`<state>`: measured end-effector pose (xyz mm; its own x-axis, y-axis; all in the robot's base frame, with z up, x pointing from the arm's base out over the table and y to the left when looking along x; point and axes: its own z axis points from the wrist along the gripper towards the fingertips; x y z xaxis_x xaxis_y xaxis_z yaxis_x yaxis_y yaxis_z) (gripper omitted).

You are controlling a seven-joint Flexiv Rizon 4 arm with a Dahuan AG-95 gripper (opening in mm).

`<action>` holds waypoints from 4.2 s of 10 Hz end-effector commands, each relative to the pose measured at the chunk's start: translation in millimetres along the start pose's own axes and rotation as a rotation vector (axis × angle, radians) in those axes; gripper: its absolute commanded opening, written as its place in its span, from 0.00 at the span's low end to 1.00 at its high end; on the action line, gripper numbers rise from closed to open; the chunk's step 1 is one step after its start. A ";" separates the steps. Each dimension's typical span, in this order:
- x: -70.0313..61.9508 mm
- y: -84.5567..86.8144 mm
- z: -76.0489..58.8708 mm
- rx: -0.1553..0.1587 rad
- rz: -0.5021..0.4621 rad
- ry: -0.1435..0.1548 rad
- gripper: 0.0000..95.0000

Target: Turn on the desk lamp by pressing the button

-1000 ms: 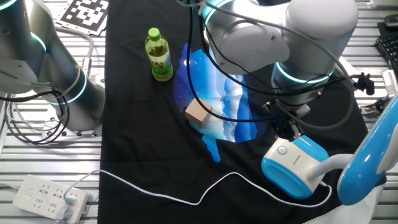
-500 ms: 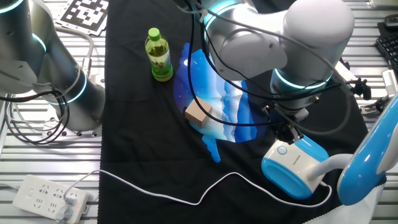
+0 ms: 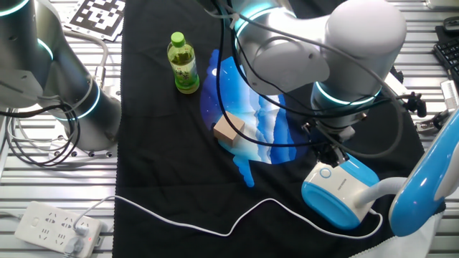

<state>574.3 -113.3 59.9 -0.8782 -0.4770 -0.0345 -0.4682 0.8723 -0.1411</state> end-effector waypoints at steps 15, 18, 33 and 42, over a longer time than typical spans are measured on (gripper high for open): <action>1.2 -14.4 9.1 -0.006 -0.025 -0.012 0.00; -0.6 -16.8 9.5 -0.005 -0.030 -0.009 0.00; -2.8 -28.0 10.7 -0.011 -0.047 -0.009 0.00; -3.7 -31.2 14.1 -0.015 -0.051 -0.013 0.00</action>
<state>593.7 -140.7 50.6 -0.8522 -0.5216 -0.0401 -0.5132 0.8484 -0.1300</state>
